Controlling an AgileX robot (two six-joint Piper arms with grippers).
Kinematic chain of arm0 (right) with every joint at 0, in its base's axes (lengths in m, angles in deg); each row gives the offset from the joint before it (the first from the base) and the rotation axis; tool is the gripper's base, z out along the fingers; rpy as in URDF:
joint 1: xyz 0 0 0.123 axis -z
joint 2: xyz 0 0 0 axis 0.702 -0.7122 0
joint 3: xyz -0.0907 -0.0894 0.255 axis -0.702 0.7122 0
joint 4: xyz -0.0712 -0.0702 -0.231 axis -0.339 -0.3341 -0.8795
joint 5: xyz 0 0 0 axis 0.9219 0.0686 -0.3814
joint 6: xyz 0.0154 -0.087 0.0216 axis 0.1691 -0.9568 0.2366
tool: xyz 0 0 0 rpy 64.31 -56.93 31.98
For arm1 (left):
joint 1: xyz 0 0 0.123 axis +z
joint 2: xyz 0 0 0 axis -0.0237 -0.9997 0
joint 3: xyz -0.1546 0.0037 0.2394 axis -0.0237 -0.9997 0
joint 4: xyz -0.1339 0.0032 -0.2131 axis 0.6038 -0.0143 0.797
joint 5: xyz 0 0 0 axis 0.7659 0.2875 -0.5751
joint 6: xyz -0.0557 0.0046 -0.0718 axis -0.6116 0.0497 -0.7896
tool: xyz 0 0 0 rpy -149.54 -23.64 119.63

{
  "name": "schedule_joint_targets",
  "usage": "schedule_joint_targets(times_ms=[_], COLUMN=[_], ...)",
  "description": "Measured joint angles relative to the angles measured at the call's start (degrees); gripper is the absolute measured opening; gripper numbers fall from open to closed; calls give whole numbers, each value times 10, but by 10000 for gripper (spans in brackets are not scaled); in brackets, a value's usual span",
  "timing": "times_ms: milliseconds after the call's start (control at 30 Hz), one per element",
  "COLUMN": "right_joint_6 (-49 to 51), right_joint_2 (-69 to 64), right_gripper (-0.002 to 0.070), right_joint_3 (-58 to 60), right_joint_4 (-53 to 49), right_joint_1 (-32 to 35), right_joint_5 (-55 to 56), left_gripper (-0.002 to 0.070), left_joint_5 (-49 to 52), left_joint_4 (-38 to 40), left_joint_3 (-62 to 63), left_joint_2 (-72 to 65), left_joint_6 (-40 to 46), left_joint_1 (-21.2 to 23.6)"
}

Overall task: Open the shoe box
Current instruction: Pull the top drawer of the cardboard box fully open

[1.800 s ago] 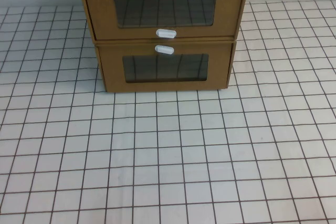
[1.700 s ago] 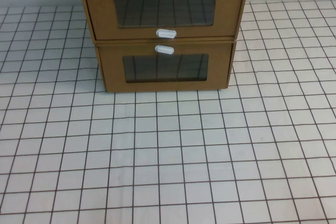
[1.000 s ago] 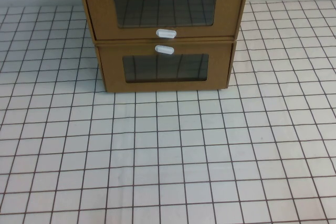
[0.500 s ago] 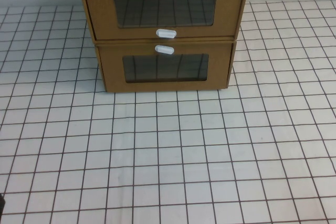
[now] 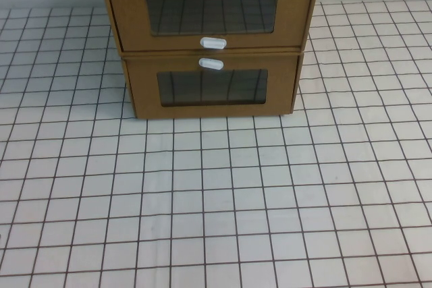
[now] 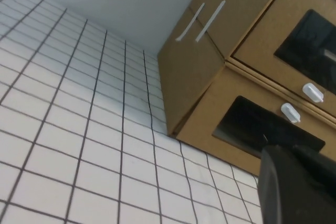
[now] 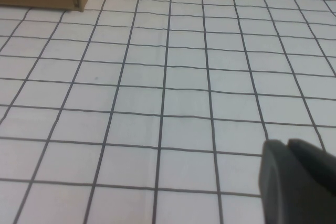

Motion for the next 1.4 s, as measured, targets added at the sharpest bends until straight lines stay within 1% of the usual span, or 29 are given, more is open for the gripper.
schedule_joint_targets(times_ms=[100,200,367,467,533,667,733,800,1000,1167,1267,1400], right_joint_6=[0,0,0,0,0,0,0,0,0,0,0,0], right_joint_2=[0,0,0,0,0,0,0,0,0,0,0,0], right_gripper=[-14,-13,-13,-13,-13,-13,-13,-14,-13,-13,-13,-13], right_joint_3=[0,0,0,0,0,0,0,0,0,0,0,0], right_joint_4=[0,0,0,0,0,0,0,0,0,0,0,0], right_joint_1=[0,0,0,0,0,0,0,0,0,0,0,0], right_joint_5=[0,0,0,0,0,0,0,0,0,0,0,0], left_gripper=[-5,-5,-5,-5,-5,-5,-5,-5,-5,-5,-5,-5], left_joint_5=[41,115,256,325,354,378,380,380,416,466,475,475], left_joint_4=[12,-4,-54,-60,-55,-10,16,22,24,28,37,43], left_joint_3=[20,85,233,321,381,503,573,641,890,1082,1175,1251], left_joint_2=[-3,-52,-204,-307,-377,-501,-565,-621,-806,-949,-1018,-1081], left_joint_6=[0,5,40,87,136,229,267,289,312,318,323,336], left_joint_1=[0,0,0,0,0,0,-8,-23,-69,-79,-82,-90])
